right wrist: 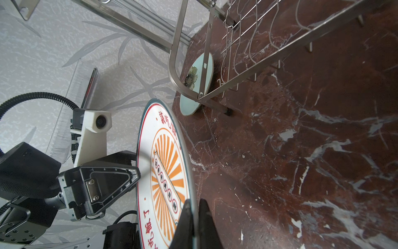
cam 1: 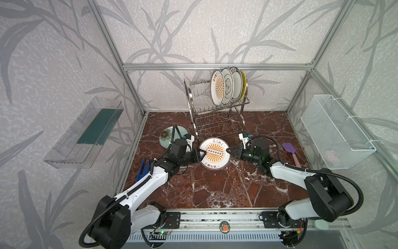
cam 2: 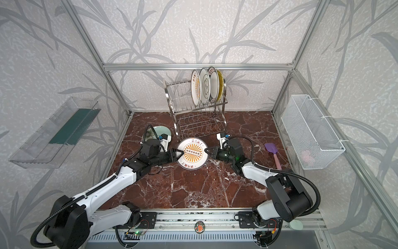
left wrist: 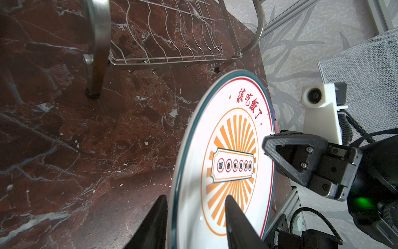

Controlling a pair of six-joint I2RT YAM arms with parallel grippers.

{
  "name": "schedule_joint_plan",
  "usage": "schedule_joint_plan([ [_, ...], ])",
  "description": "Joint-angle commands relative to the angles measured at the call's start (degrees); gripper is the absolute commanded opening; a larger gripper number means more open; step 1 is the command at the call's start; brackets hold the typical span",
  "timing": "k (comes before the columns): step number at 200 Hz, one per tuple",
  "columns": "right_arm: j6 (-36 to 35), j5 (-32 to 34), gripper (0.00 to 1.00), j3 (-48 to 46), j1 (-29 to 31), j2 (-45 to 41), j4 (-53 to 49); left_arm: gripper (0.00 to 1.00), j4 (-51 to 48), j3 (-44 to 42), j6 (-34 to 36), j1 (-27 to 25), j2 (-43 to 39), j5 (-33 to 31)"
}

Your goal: Load the plates into the dish rack

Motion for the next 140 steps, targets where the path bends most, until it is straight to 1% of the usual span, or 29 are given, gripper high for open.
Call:
schedule_joint_plan([
  [1,0.87,-0.45,0.00,-0.43,-0.40,0.14,4.62,0.41,1.25,0.08,-0.18,-0.38,0.10,0.44],
  [50,1.60,-0.09,0.00,-1.05,-0.47,0.14,6.03,0.40,1.64,-0.10,0.17,-0.42,-0.43,0.60],
  [101,2.30,-0.04,0.00,-1.47,-0.42,0.30,7.53,0.31,1.80,-0.09,0.25,-0.43,-0.44,0.99],
  [140,2.35,-0.09,0.00,-1.52,-0.42,0.40,7.75,0.29,1.88,-0.09,0.41,-0.50,-0.66,1.02],
])
